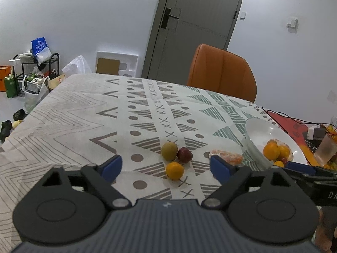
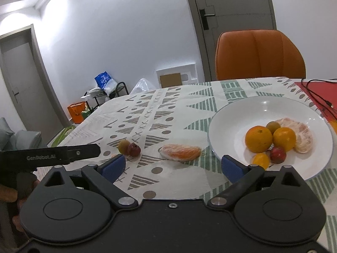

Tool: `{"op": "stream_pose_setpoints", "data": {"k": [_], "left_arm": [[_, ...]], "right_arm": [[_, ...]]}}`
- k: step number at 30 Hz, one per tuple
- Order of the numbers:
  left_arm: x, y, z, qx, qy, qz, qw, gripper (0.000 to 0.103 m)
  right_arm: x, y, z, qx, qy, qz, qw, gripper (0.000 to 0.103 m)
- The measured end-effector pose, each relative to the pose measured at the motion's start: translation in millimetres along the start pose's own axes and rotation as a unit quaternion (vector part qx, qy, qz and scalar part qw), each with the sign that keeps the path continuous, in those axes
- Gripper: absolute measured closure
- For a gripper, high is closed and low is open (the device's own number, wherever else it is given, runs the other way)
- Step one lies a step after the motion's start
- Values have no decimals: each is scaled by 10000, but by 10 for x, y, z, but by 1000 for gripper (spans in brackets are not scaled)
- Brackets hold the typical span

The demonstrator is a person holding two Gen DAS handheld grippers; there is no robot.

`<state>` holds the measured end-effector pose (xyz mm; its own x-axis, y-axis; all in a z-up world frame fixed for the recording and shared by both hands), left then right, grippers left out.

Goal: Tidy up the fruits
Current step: 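Move both open tools back from the plate toward the remaining fruit, then grasp the peeled mandarin with the right tool while the left tool grasps a small yellow citrus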

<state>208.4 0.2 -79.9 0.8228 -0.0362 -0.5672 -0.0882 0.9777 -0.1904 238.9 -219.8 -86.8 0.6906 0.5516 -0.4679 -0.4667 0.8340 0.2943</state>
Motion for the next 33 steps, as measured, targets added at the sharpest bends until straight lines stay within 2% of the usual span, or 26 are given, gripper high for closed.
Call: {"op": "stream_pose_setpoints", "data": {"k": [5, 9, 12, 19, 20, 24, 33], "left_arm": [[100, -5, -38, 38, 90, -11, 10000, 37], [198, -16, -74, 60, 217, -47, 9997, 51], [251, -26, -90, 67, 273, -95, 9996, 57], [407, -63, -134, 101, 446, -209, 9987, 74], [425, -66, -141, 94, 470, -244, 9986, 80], [407, 1, -118, 12, 355, -118, 9993, 81], [364, 215, -78, -114, 373, -31, 9992, 81]], "right_arm": [[104, 17, -23, -16, 98, 27, 9999, 10], [185, 7, -28, -4, 176, 24, 9998, 17], [247, -4, -37, 13, 239, 45, 9997, 24], [386, -6, -48, 31, 368, 10, 9993, 26], [408, 1, -44, 14, 379, -3, 9993, 26], [488, 44, -17, -102, 426, -77, 9990, 26], [674, 137, 12, -250, 468, -300, 9981, 26]]}}
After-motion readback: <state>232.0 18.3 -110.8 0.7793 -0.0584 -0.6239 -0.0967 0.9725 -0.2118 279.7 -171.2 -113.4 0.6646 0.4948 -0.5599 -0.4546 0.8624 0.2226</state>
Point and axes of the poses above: each gripper's, at about its wrist camera, not at the fingertips, and x roughly the way its jaws point, y to its left, z to its top, the point moved 6 cm from there along x, roughly the way its jaws point, and after that the axes turned 4 degrees about z, right-handed, at the moved point
